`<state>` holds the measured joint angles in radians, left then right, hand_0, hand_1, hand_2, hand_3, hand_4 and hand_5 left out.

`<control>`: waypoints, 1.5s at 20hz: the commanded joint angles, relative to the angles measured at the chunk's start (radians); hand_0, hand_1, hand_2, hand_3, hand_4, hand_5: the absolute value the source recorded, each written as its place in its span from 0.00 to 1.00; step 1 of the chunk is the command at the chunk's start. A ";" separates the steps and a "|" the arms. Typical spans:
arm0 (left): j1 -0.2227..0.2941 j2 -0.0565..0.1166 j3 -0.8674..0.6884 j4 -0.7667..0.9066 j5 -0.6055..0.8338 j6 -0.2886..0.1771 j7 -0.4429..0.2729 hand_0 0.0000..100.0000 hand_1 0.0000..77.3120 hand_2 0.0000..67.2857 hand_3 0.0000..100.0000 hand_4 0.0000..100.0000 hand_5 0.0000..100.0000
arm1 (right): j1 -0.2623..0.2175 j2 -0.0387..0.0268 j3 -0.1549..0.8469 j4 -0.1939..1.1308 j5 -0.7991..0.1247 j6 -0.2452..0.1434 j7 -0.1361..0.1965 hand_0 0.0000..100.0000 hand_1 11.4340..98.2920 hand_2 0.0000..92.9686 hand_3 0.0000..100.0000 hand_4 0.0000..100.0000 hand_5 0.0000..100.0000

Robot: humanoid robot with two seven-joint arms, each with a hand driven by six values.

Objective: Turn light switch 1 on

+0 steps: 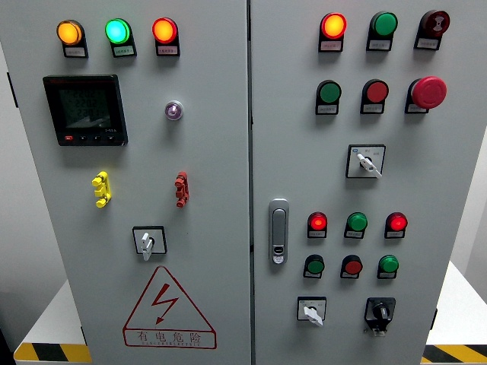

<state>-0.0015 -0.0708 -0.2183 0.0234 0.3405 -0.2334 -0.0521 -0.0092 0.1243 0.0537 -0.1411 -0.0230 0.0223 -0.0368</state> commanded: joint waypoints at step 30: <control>0.000 -0.004 -0.745 -0.010 0.721 0.003 -0.002 0.00 0.00 0.02 0.00 0.00 0.00 | 0.000 0.0000 0.000 0.001 0.000 0.001 0.000 0.00 0.10 0.00 0.20 0.19 0.10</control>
<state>-0.0015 -0.0751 -0.7853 0.0117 0.8839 -0.2287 -0.0535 -0.0092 0.1243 0.0537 -0.1411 -0.0230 0.0221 -0.0368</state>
